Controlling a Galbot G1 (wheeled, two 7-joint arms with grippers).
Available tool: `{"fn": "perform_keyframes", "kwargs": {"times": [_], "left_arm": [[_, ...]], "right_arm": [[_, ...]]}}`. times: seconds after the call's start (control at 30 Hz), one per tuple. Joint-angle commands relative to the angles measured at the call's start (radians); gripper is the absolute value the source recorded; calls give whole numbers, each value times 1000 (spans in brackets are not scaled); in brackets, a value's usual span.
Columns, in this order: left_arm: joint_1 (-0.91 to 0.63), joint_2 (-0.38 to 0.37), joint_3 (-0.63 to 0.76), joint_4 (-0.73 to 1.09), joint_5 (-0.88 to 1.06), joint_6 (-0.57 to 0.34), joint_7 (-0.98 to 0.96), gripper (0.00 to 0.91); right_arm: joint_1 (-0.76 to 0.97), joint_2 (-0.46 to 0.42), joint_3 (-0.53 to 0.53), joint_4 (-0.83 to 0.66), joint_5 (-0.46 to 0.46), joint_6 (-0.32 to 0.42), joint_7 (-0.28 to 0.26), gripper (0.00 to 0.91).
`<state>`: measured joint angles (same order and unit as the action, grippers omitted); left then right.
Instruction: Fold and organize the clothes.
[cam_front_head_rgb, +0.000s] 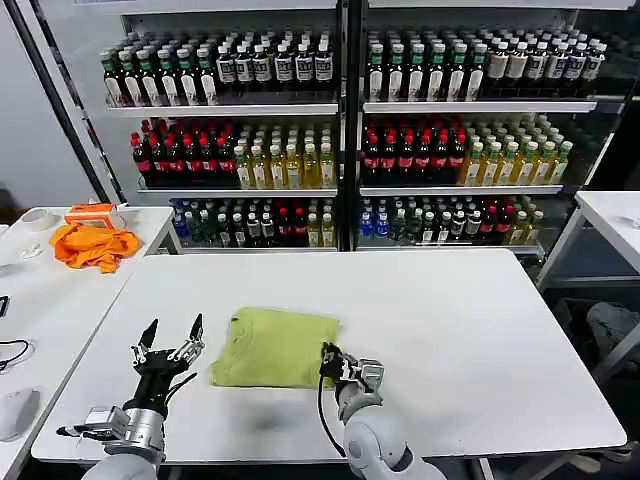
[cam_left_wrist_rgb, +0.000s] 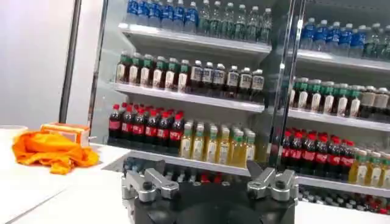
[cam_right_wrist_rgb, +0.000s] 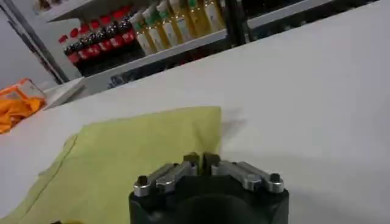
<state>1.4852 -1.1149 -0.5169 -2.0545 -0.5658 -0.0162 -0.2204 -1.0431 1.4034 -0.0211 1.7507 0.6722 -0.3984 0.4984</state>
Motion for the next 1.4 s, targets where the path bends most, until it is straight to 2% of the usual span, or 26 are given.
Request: {"fn": "perform_keyframes", "kwargs": {"times": [0.03,0.3,0.67,0.83,0.87,0.9,0.93,1.13,1.4], "left_arm": [[3,-3,1,-2,0,1,0,907],[-6,-7,13,-2,0,4,0,907],[-25,-21,48,8,18,10,1,907],[-37,-30,59,16,24,11,1,907],[-40,-32,62,18,25,12,1,907],[-41,-32,62,18,26,13,1,907],[-43,-32,63,18,26,15,1,907],[-40,-27,57,19,24,15,1,907],[-43,-27,57,27,23,15,1,907]], "right_arm": [[-3,-17,23,1,3,8,5,0],[-3,-79,79,29,14,-12,-12,0],[-10,-243,169,69,46,-58,-68,0],[-18,-215,157,88,55,-67,-70,0],[-15,-182,141,87,53,-69,-68,494],[-12,-172,133,83,52,-68,-67,836],[-7,-154,123,76,51,-66,-64,907],[20,-75,80,32,52,-45,-58,907],[24,-22,43,-20,21,-39,-57,907]]}}
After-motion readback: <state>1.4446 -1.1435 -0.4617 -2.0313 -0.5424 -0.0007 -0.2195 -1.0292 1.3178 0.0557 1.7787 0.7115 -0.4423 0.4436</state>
